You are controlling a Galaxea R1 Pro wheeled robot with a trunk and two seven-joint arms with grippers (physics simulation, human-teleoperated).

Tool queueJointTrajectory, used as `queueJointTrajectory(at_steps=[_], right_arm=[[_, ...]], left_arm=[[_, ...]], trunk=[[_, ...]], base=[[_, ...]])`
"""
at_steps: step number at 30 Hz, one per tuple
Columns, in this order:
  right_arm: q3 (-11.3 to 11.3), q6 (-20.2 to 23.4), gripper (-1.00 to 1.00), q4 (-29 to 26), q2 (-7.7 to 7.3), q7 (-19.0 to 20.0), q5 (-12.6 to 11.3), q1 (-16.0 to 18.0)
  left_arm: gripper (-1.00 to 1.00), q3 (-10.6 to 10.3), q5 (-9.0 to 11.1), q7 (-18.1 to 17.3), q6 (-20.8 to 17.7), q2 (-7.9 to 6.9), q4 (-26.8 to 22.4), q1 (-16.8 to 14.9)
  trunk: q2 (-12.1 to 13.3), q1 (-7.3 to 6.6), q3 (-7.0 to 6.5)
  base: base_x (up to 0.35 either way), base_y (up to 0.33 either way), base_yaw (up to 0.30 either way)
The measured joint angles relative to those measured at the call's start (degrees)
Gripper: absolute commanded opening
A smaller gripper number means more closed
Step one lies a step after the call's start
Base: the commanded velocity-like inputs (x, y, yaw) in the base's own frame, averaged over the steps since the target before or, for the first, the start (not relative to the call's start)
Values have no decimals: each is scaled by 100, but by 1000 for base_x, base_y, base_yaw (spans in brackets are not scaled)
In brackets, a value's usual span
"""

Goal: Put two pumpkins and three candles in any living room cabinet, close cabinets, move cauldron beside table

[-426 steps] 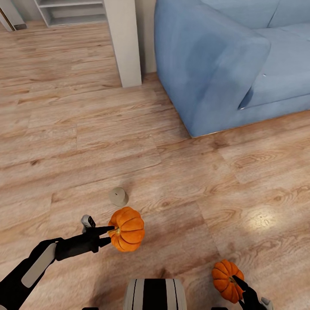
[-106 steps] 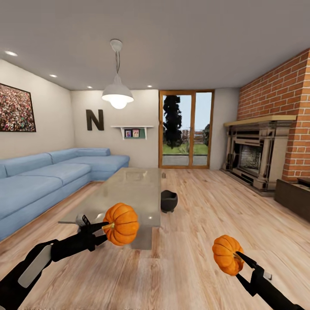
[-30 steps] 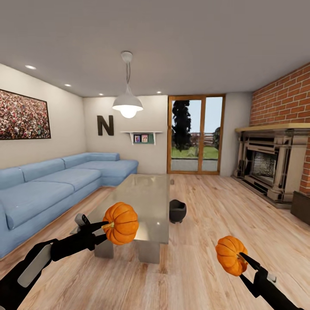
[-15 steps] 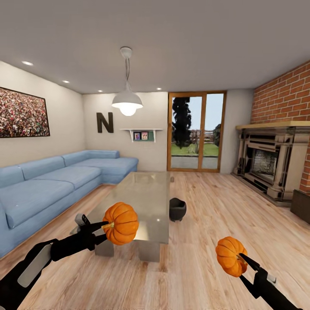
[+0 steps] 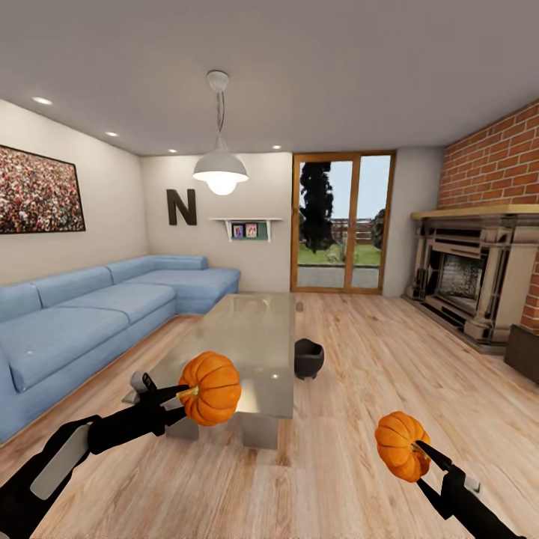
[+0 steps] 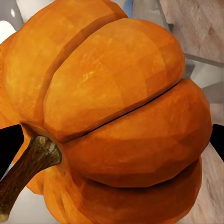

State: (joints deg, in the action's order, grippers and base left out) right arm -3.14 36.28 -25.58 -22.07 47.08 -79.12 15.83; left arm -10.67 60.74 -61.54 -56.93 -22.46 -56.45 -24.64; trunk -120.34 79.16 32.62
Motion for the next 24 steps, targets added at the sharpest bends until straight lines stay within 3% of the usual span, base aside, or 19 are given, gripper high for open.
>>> queueJointTrajectory(at_steps=[24], right_arm=[[0,0,-100,16,0,-10,2,1]], left_arm=[[-100,0,3,0,-3,-8,0,0]], trunk=[[0,0,226]], base=[[0,0,0]])
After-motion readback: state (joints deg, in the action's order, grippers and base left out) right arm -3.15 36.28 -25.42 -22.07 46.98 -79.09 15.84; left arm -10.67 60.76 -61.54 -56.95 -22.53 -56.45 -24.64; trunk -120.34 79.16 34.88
